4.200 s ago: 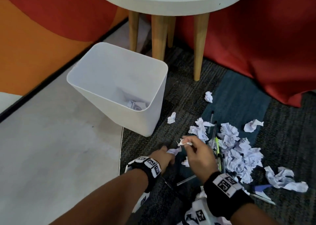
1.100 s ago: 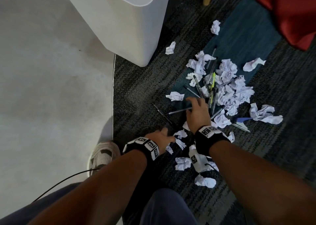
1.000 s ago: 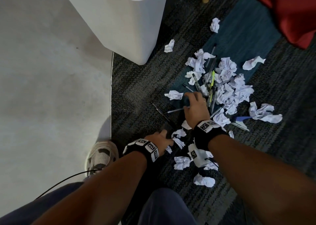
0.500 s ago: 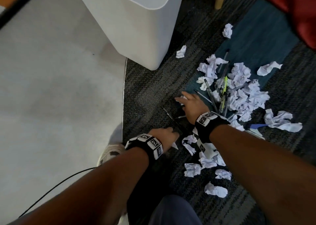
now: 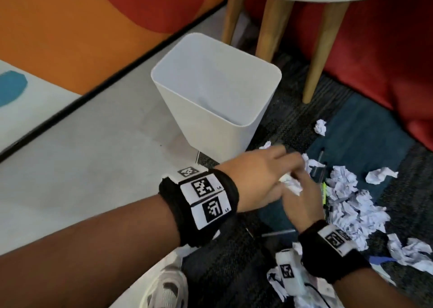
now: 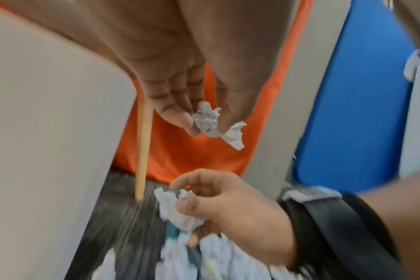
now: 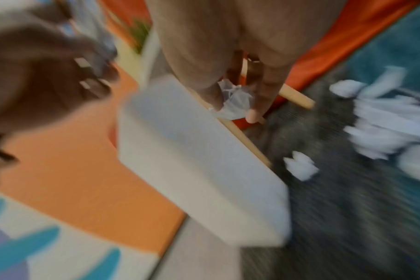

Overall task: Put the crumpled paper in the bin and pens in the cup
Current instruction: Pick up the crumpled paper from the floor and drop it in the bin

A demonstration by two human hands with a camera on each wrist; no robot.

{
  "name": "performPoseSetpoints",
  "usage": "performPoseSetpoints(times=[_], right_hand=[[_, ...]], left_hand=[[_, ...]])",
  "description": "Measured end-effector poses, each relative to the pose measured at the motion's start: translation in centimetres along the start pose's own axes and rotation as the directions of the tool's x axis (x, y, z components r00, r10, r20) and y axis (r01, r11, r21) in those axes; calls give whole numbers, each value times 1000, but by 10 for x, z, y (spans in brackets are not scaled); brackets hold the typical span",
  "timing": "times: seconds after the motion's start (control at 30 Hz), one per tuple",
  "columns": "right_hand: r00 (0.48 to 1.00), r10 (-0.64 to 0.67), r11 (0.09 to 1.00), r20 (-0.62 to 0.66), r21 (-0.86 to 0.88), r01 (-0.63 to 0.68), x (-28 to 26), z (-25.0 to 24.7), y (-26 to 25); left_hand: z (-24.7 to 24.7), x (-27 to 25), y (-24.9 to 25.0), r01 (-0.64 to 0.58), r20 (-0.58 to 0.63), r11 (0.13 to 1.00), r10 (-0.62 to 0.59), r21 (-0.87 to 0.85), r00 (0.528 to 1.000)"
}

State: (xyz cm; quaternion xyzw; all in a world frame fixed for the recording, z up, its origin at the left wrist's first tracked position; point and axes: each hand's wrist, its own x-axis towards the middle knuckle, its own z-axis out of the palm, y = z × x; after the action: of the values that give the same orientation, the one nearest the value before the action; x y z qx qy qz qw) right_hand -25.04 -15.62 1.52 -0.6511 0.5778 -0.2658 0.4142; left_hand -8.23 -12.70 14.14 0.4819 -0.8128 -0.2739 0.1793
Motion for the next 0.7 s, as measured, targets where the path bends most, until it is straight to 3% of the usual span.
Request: performPoseSetpoints(times=[0.13,0.3,0.43,0.57,0.7], right_hand=[[966,-157,945,-207,254,207,20,-26,-71],[933,-270,900,-237,281,332,37,-41,-137],[921,-342,891,-188,245,381,39,-36,-155],[916,-378,891,-132,217,399,43,-23,-163],[910,-408,907,-76,82,414,57,-12,-173]], left_hand=[[-60,15,0,88,-270,995,-95,-40,958],[-83,10,-35,383,-490,920,-375,-89,787],[-74,2,-58,501,-475,860,-482,-97,736],[-71,-3,-70,556,-412,827,-535,-80,737],[-78,-4,-71,568,-431,821,-531,-51,729]])
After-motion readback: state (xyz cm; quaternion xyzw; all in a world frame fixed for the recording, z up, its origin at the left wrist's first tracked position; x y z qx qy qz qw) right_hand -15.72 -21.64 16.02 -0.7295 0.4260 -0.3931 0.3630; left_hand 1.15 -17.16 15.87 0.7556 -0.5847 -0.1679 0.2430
